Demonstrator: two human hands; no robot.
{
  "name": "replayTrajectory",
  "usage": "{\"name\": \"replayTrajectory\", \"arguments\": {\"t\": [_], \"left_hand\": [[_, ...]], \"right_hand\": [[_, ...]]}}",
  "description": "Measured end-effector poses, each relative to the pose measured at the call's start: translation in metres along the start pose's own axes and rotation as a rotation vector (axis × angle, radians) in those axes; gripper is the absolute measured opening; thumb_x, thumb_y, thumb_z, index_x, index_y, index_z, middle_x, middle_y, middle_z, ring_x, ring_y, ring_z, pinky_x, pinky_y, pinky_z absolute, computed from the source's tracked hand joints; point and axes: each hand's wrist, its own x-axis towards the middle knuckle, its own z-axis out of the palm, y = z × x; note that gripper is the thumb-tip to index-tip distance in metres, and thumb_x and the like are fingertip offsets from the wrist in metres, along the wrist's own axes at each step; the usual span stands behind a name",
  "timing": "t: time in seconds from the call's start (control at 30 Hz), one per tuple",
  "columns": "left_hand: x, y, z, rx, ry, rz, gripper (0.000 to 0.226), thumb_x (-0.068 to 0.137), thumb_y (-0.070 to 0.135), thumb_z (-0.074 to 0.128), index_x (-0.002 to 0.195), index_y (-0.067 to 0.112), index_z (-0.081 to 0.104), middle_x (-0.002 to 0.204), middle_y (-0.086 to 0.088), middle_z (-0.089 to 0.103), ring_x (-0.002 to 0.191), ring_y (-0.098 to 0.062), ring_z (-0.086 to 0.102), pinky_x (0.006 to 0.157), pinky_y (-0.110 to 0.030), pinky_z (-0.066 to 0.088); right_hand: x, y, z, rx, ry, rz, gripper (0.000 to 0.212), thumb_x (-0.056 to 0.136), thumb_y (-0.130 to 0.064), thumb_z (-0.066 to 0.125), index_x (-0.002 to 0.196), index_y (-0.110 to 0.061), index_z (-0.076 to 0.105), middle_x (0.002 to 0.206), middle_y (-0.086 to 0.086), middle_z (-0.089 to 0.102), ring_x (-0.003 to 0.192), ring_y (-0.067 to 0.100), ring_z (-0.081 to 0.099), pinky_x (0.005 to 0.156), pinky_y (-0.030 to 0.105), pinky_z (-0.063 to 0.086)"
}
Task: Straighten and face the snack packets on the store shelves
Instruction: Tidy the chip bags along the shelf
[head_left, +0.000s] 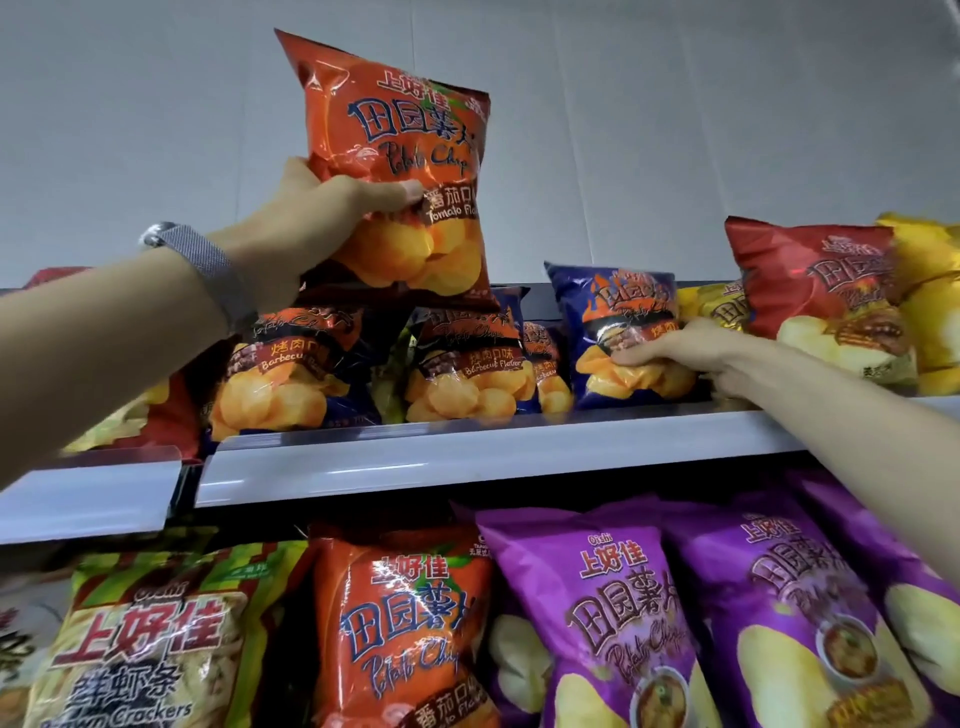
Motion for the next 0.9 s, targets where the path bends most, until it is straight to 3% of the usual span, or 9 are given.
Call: {"name": "replayTrajectory", "arguments": {"t": [0.13, 0.23, 0.37, 0.5, 0.6, 0.67, 0.8, 0.9], "left_hand": [[-0.002, 0.006, -0.009, -0.069, 0.029, 0.028, 0.075, 0.076, 0.042, 0.092, 0.137, 0.02, 0.053, 0.116, 0.0, 0.077, 0.086, -0.023, 0.081, 0.073, -0.04, 0.067], [-0.004, 0.005, -0.015, -0.147, 0.049, 0.014, 0.083, 0.079, 0.042, 0.09, 0.144, 0.018, 0.045, 0.12, -0.001, 0.074, 0.083, -0.02, 0.081, 0.069, -0.036, 0.066], [-0.008, 0.002, -0.017, -0.237, 0.078, 0.024, 0.093, 0.071, 0.043, 0.095, 0.144, 0.014, 0.046, 0.122, -0.006, 0.074, 0.089, -0.028, 0.081, 0.071, -0.043, 0.067], [-0.012, 0.01, -0.013, -0.327, 0.103, 0.072, 0.089, 0.072, 0.041, 0.094, 0.143, 0.013, 0.048, 0.123, -0.007, 0.075, 0.09, -0.026, 0.081, 0.071, -0.042, 0.067], [-0.012, 0.018, -0.008, -0.343, 0.08, 0.112, 0.074, 0.08, 0.036, 0.09, 0.139, 0.013, 0.053, 0.117, -0.005, 0.078, 0.09, -0.024, 0.081, 0.071, -0.04, 0.066], [-0.011, 0.022, -0.002, -0.347, 0.05, 0.106, 0.078, 0.078, 0.037, 0.091, 0.14, 0.013, 0.051, 0.118, -0.006, 0.077, 0.089, -0.026, 0.081, 0.071, -0.043, 0.067], [-0.012, 0.025, 0.018, -0.365, -0.01, 0.088, 0.094, 0.067, 0.044, 0.096, 0.143, 0.014, 0.049, 0.121, -0.006, 0.076, 0.092, -0.029, 0.081, 0.077, -0.048, 0.066], [-0.017, 0.027, 0.041, -0.369, -0.055, 0.083, 0.088, 0.069, 0.044, 0.095, 0.141, 0.016, 0.053, 0.118, -0.003, 0.078, 0.094, -0.025, 0.08, 0.081, -0.046, 0.066]], "right_hand": [[-0.047, -0.034, 0.007, 0.185, 0.098, -0.019, 0.088, 0.038, -0.054, 0.102, 0.111, -0.014, 0.074, 0.092, 0.004, 0.08, 0.08, 0.021, 0.072, 0.074, 0.035, 0.057], [-0.079, -0.059, 0.026, 0.245, 0.096, -0.093, 0.084, 0.049, -0.052, 0.1, 0.12, -0.019, 0.07, 0.098, 0.0, 0.079, 0.083, 0.017, 0.07, 0.07, 0.03, 0.054], [-0.114, -0.084, 0.069, 0.242, 0.158, -0.195, 0.112, 0.05, -0.055, 0.099, 0.144, -0.023, 0.046, 0.12, -0.011, 0.069, 0.108, 0.012, 0.065, 0.096, 0.033, 0.053], [-0.135, -0.1, 0.106, 0.122, 0.12, -0.242, 0.123, 0.061, -0.058, 0.094, 0.156, -0.028, 0.022, 0.129, -0.011, 0.057, 0.119, 0.015, 0.055, 0.103, 0.033, 0.044], [-0.137, -0.106, 0.121, 0.054, 0.093, -0.232, 0.124, 0.061, -0.066, 0.089, 0.157, -0.029, 0.018, 0.14, -0.006, 0.058, 0.129, 0.022, 0.055, 0.111, 0.043, 0.044], [-0.141, -0.111, 0.122, 0.025, 0.076, -0.21, 0.125, 0.061, -0.071, 0.087, 0.157, -0.028, 0.019, 0.144, -0.004, 0.056, 0.132, 0.025, 0.054, 0.113, 0.048, 0.044], [-0.147, -0.109, 0.112, -0.038, -0.002, -0.203, 0.122, 0.066, -0.072, 0.084, 0.159, -0.025, 0.021, 0.148, -0.004, 0.052, 0.137, 0.024, 0.05, 0.116, 0.043, 0.041], [-0.152, -0.103, 0.101, -0.088, -0.04, -0.194, 0.123, 0.062, -0.078, 0.081, 0.159, -0.026, 0.025, 0.151, -0.006, 0.051, 0.139, 0.022, 0.049, 0.116, 0.042, 0.041]]}}
